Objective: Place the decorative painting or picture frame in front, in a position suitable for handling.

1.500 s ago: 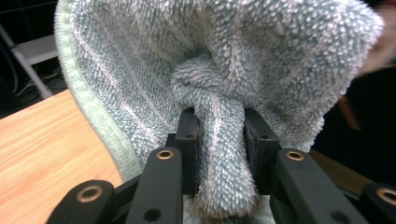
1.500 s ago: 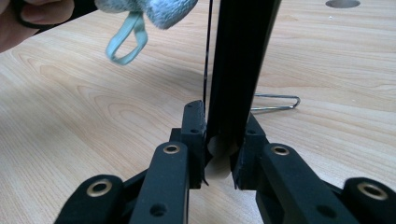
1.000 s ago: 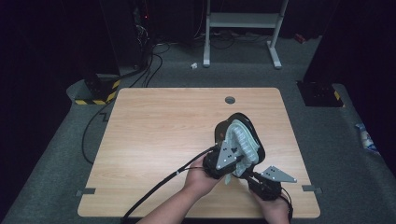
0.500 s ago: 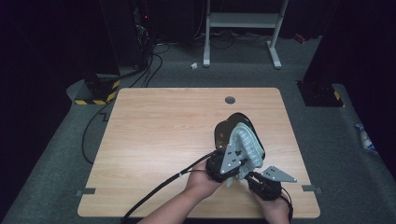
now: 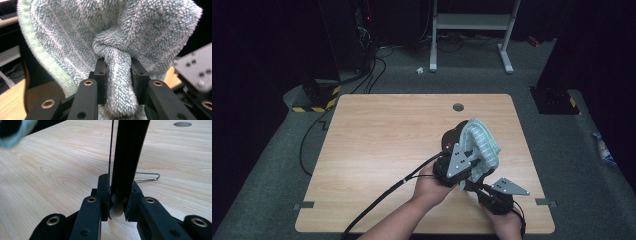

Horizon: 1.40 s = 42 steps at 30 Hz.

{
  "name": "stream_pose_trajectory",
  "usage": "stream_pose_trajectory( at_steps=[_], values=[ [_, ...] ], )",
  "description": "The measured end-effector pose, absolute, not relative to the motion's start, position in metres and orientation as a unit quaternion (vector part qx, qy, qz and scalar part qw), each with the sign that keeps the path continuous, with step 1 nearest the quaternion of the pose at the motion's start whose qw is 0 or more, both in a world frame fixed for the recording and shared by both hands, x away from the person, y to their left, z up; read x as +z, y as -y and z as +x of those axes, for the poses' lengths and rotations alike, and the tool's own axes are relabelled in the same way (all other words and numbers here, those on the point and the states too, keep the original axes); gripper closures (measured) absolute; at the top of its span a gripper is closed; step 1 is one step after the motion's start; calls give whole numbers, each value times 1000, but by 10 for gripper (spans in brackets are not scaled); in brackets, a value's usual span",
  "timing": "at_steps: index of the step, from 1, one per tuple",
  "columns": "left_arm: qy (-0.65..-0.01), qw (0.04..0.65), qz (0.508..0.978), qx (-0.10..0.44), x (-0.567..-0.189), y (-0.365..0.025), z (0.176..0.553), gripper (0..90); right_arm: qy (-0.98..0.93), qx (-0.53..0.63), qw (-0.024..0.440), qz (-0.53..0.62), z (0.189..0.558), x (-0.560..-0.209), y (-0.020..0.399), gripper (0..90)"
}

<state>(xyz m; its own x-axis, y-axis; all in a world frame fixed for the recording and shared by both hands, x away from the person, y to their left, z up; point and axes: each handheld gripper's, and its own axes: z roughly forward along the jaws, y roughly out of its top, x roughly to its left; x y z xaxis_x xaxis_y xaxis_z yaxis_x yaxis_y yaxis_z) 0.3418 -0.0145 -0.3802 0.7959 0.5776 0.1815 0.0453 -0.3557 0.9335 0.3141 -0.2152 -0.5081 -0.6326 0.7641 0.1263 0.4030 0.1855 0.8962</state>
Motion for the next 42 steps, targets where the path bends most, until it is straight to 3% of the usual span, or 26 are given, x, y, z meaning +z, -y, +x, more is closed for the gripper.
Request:
stream_pose_trajectory(
  at_steps=[8,31,42],
  values=[
    [-187,548,775,252,-366,19,337,715,-749,506,178,390,314,-508,215,778],
    [-202,492,814,234,-418,8,348,716,-747,508,176,392,314,-508,215,778],
    [-256,464,815,236,-436,-16,377,715,-747,508,178,391,314,-508,215,777]
  ],
)
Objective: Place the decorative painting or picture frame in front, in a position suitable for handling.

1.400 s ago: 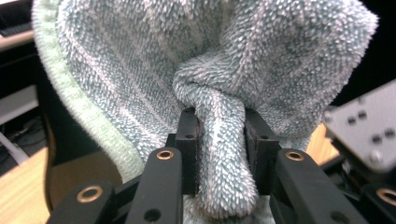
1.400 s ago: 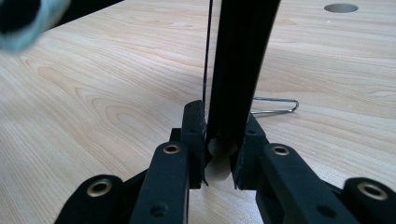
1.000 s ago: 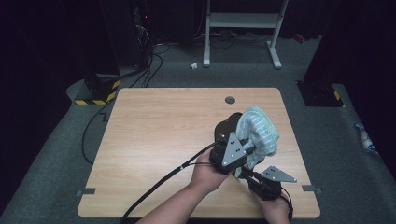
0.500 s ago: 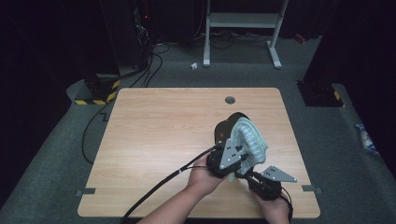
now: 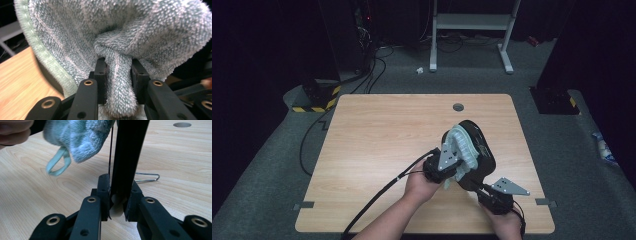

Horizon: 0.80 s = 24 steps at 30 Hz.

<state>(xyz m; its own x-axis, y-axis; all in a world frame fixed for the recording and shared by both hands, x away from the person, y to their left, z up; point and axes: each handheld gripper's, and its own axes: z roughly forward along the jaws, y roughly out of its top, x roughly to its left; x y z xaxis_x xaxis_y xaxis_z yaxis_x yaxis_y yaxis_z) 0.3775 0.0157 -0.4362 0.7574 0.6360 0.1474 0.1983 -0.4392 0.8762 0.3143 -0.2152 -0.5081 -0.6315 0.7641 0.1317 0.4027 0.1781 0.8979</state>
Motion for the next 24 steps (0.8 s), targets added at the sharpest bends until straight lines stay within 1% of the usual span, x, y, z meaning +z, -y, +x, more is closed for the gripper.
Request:
stream_pose_trajectory(
  at_steps=[12,16,19,20,24],
  values=[
    [-330,444,797,242,-441,-42,414,715,-746,509,178,391,314,-508,215,776],
    [-354,465,776,237,-430,-50,421,716,-747,507,178,390,314,-509,215,777],
    [-353,475,770,239,-420,-51,423,716,-748,507,178,390,314,-509,215,777],
    [-344,485,767,243,-408,-48,421,716,-747,507,178,390,314,-509,215,777],
    [-315,509,762,248,-384,-37,411,717,-747,507,178,392,314,-508,215,777]
  ],
)
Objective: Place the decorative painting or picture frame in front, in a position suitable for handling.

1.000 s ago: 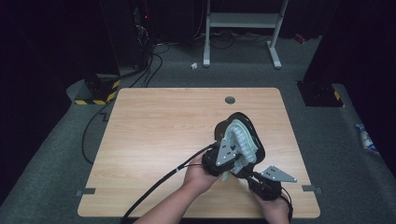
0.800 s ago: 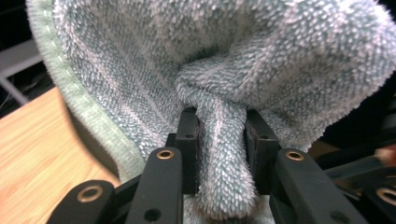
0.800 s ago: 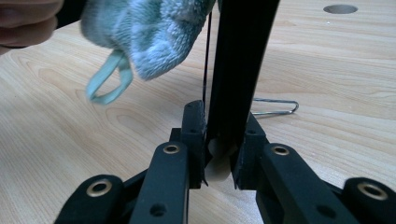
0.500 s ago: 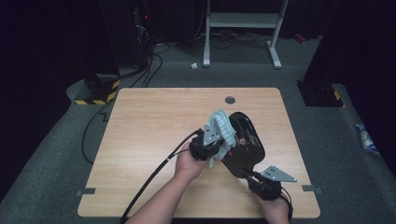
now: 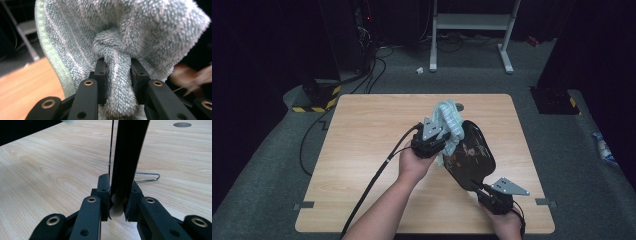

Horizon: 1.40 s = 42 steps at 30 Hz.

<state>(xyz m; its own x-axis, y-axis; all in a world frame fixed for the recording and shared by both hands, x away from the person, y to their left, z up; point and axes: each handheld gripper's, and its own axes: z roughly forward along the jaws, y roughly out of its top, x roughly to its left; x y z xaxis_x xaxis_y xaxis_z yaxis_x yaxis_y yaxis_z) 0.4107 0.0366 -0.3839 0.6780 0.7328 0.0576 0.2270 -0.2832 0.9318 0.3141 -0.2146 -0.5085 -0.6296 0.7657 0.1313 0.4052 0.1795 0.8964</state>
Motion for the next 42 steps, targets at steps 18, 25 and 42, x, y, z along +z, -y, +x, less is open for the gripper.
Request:
stream_pose_trajectory(
  at_steps=[18,25,42],
  values=[
    [-214,555,762,256,-340,10,369,715,-746,508,178,392,314,-507,215,775],
    [-261,548,751,261,-344,-12,394,714,-745,509,178,392,314,-507,216,775],
    [-324,508,763,232,-405,-42,422,715,-745,509,176,393,314,-508,215,774]
  ],
)
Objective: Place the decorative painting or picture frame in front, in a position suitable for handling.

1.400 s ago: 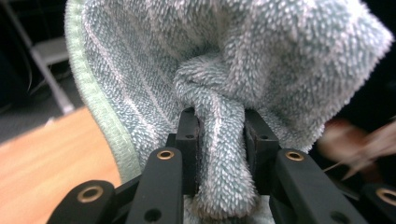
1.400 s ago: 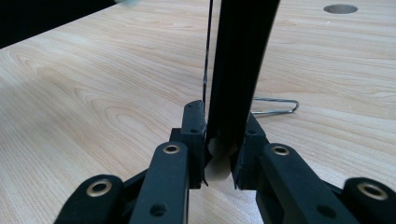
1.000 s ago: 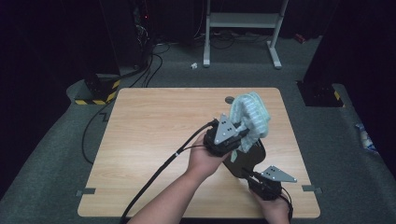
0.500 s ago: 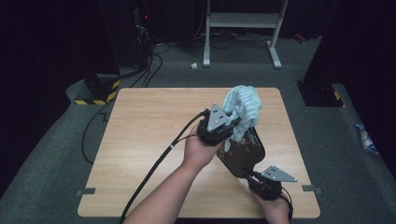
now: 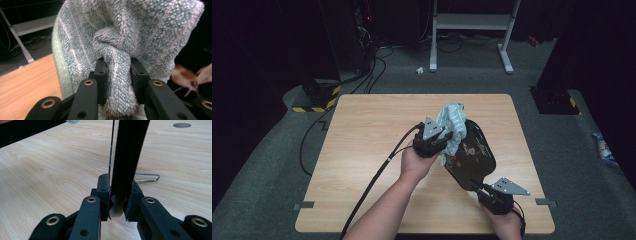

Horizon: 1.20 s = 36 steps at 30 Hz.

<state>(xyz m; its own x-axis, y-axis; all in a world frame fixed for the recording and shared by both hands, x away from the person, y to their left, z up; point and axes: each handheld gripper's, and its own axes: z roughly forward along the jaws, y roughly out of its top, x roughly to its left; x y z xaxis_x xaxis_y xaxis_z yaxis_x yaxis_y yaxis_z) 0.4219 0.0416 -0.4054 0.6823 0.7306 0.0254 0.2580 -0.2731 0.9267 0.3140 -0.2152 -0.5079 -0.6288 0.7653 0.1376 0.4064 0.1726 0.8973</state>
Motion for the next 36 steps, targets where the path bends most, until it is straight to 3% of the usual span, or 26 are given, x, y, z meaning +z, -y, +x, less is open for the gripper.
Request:
stream_pose_trajectory(
  at_steps=[36],
  values=[
    [-339,429,817,185,-494,-41,414,714,-752,504,172,390,316,-509,213,757]
  ],
)
